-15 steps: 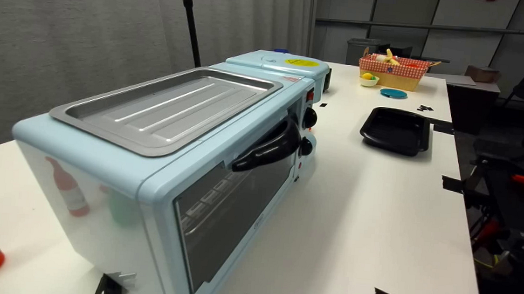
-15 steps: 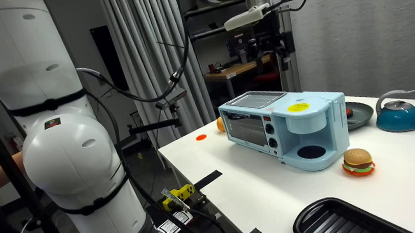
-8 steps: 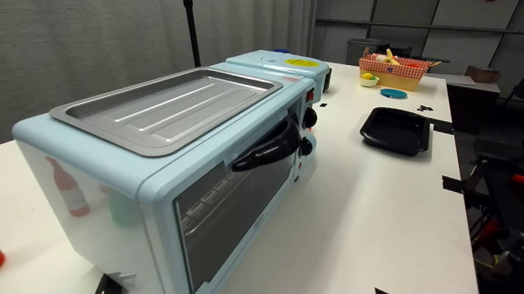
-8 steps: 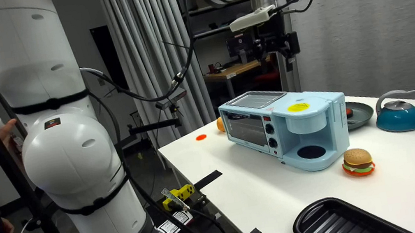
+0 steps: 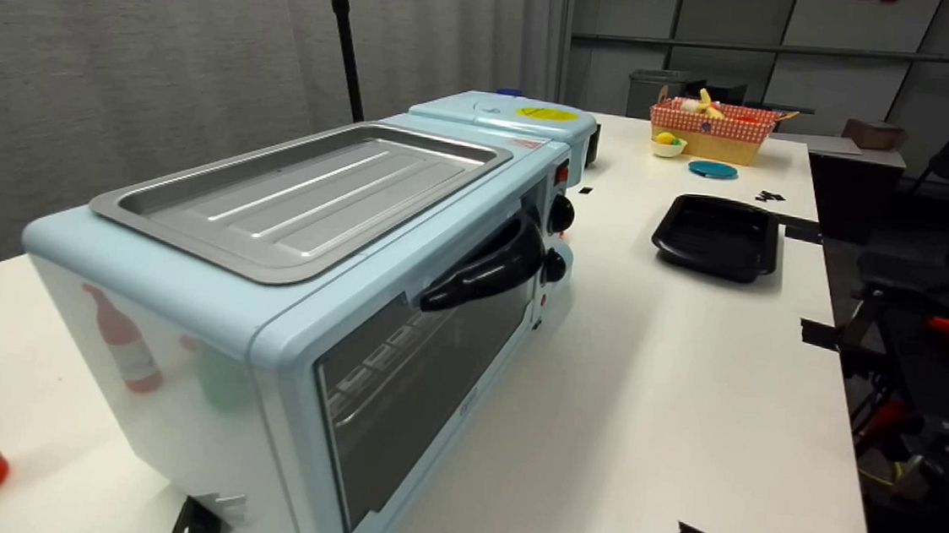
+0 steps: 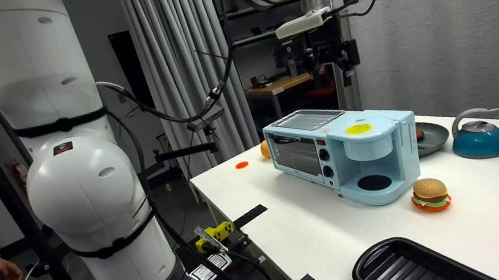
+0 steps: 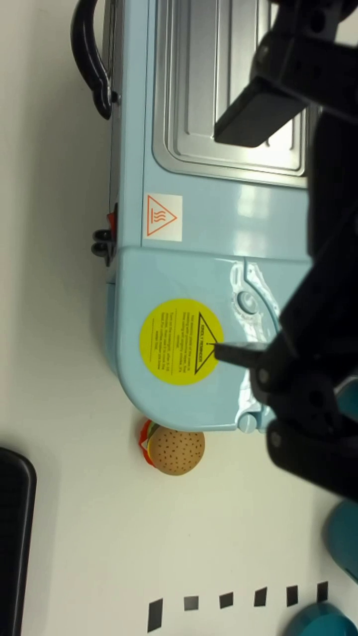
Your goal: Push the button to slide out the blue bowl
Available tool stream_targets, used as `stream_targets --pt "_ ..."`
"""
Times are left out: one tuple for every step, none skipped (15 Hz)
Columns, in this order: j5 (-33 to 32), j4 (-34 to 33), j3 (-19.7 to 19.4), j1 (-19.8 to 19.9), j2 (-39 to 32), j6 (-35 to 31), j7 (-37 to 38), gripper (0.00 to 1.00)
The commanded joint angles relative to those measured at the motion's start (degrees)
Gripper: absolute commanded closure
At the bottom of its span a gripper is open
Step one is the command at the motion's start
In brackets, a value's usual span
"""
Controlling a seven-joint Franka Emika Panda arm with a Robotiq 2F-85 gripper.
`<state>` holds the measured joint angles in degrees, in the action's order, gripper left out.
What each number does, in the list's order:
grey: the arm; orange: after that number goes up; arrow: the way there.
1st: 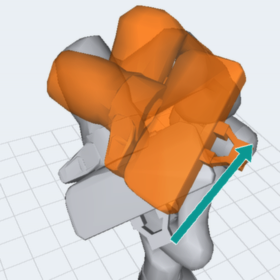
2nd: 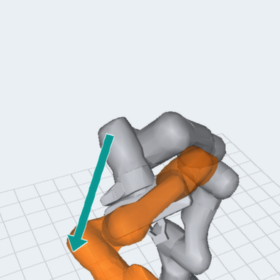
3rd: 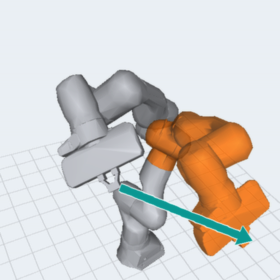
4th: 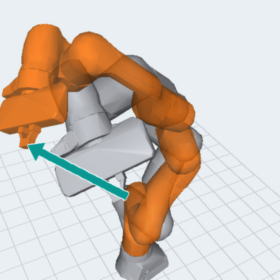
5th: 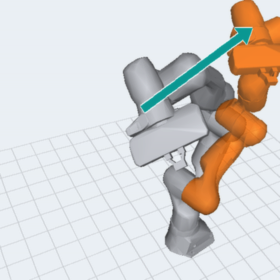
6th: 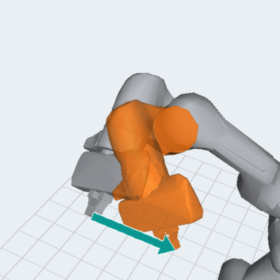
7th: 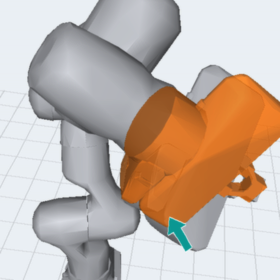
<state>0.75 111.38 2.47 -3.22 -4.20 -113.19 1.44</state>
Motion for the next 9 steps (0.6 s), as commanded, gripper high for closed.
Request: stream_targets --pt "-1.59 -0.41 0.25 -0.14 -0.33 0.03 -0.02 0.00" --pt "-1.87 -0.76 0.27 -0.14 -0.65 0.18 -0.22 0.00" --pt "-2.32 -1.25 0.27 -0.17 -1.17 0.39 -0.35 0.00" --pt "-2.74 -1.55 0.25 -0.15 -1.60 0.30 -0.48 0.00" --pt "-2.69 -1.90 0.20 -0.07 -2.06 0.34 -0.85 0.00" --pt "-2.80 -2.21 0.15 -0.02 -2.53 0.22 -0.80 0.05" --pt "-2.86 -2.55 0.11 0.01 -3.00 0.12 -0.77 0.26" --pt "-2.92 -3.07 0.05 0.06 -3.61 0.00 -0.77 0.29" --pt "-3.04 -3.64 -0.01 0.10 -4.19 -0.08 -0.64 0.31"
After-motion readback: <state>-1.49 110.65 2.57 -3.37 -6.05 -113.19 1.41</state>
